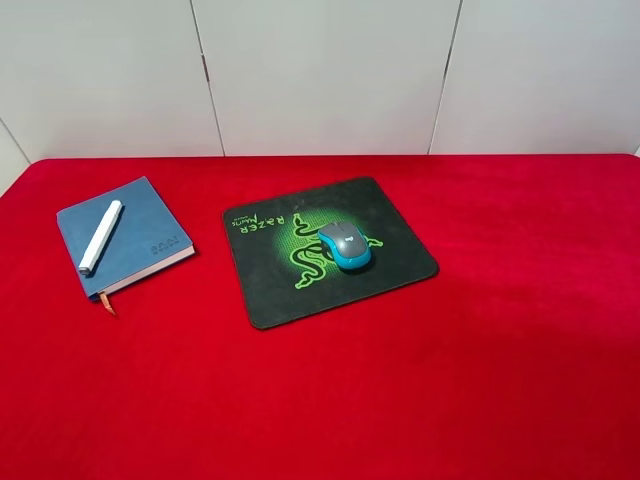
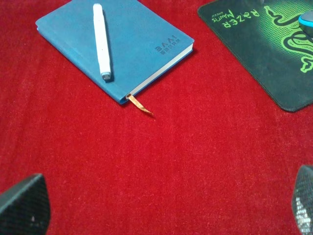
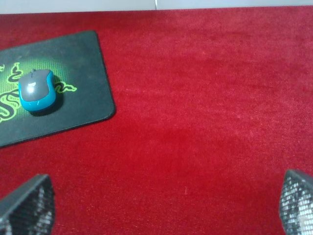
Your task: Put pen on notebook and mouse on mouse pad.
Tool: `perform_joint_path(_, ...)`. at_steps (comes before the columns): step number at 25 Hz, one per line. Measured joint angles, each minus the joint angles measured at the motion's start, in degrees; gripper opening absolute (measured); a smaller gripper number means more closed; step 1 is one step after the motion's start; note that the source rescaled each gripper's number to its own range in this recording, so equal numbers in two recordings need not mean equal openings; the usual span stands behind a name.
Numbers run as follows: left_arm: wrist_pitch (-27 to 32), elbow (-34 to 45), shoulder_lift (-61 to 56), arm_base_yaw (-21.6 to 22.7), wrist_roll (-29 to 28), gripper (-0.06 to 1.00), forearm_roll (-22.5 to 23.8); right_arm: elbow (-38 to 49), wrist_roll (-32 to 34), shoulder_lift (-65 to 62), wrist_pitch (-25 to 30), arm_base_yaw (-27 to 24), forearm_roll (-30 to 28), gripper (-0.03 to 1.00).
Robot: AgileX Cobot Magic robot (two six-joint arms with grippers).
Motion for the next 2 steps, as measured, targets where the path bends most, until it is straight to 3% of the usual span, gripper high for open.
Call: perform_joint_path(2,0.0,0.0,0.0,0.0,0.0,1.0,0.0,0.0,0.0,0.0,0.0,0.0,0.0,1.0)
